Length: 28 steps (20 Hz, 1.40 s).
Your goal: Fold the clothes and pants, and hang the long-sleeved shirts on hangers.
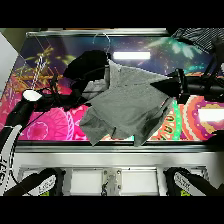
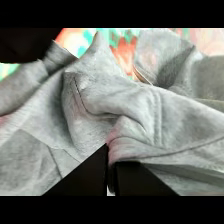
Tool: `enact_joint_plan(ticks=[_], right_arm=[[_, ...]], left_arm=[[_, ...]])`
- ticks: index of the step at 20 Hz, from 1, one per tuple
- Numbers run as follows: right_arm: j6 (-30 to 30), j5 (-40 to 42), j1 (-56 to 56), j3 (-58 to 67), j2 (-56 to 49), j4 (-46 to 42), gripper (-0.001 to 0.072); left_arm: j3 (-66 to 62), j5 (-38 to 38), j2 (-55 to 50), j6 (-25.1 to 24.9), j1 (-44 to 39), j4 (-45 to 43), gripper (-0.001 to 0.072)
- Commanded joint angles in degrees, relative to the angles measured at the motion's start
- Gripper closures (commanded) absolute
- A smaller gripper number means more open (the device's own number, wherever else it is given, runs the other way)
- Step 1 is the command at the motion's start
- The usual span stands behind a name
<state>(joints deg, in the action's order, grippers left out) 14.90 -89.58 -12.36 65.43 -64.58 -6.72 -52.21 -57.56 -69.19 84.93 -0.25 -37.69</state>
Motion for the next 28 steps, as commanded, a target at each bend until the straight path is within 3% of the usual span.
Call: enact_joint_plan(ticks=[1, 9, 13, 17, 21, 25, 28], right_arm=[[1.9, -0.3, 0.0, 0.1, 0.2, -7.7, 0.0697], [2.5, 0.6, -0.1, -0.3, 0.2, -15.6, 0.0697], [2.0, 0.7, -0.4, -4.3, 0.2, -14.4, 0.0697], [-5.8, 4.3, -0.3, -13.3, 0.2, -0.7, 0.0697], [-12.0, 7.0, 3.1, -21.3, 0.1, 5.9, 0.0697], [-15.3, 12.1, 8.9, -22.5, 0.1, 14.4, 0.0697], [-18.2, 13.1, 11.2, -22.4, 0.1, 21.3, 0.0697]], left_arm=[[-1.8, -3.0, 0.1, -2.6, 3.1, -0.5, 0.0691], [-15.2, -9.7, 0.0, -1.5, 4.7, -14.1, 0.0691], [-23.8, -16.0, 0.1, -0.9, 5.2, -18.3, 0.0691], [-32.9, -19.5, 0.1, -0.9, -0.6, -18.3, 0.0691], [-41.8, -19.2, 0.0, -0.9, -8.9, -18.8, 0.0692], [-48.0, -19.9, 0.0, 2.8, -18.0, -30.0, 0.0692], [-48.9, -21.2, 0.0, 3.5, -22.5, -33.0, 0.0692]])
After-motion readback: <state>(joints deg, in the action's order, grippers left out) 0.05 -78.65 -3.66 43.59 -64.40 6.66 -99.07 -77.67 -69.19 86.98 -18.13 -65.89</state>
